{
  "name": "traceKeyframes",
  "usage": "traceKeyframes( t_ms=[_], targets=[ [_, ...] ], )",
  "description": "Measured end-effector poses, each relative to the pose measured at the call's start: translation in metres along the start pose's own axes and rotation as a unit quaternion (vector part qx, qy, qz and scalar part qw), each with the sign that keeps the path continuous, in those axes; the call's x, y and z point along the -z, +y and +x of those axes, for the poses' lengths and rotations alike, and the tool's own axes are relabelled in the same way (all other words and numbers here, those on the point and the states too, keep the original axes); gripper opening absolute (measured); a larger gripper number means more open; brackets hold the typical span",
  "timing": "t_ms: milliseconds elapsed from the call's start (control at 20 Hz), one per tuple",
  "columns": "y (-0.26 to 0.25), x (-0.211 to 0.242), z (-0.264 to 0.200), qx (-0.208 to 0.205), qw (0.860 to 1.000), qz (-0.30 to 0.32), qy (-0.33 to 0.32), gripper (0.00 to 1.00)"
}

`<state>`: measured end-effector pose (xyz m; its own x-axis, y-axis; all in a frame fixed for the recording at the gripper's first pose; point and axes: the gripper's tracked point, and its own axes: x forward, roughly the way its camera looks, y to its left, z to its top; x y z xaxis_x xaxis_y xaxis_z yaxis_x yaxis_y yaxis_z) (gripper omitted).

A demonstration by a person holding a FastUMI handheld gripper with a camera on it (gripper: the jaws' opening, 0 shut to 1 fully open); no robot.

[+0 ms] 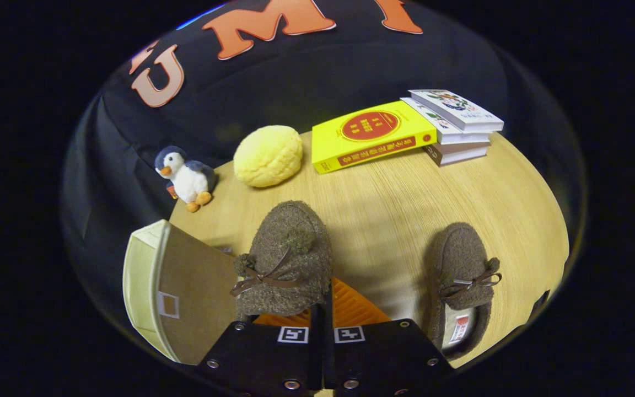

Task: Open the storage box then place both shoes into the box .Put the left shoe in first, then the right shoe, with the right side of both shoes facing outward in a uniform manner.

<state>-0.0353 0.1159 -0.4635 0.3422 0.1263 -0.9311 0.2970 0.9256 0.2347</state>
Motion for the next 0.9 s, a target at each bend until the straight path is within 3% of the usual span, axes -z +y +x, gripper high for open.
traceKeyframes(
  t_ms=[400, 900],
  targets=[
    [0.114, -0.039, -0.066, -0.071, 0.996, -0.051, -0.021, 0.03],
    [0.218, -0.009, -0.055, -0.114, 0.989, -0.099, 0.008, 0.03]
  ],
)
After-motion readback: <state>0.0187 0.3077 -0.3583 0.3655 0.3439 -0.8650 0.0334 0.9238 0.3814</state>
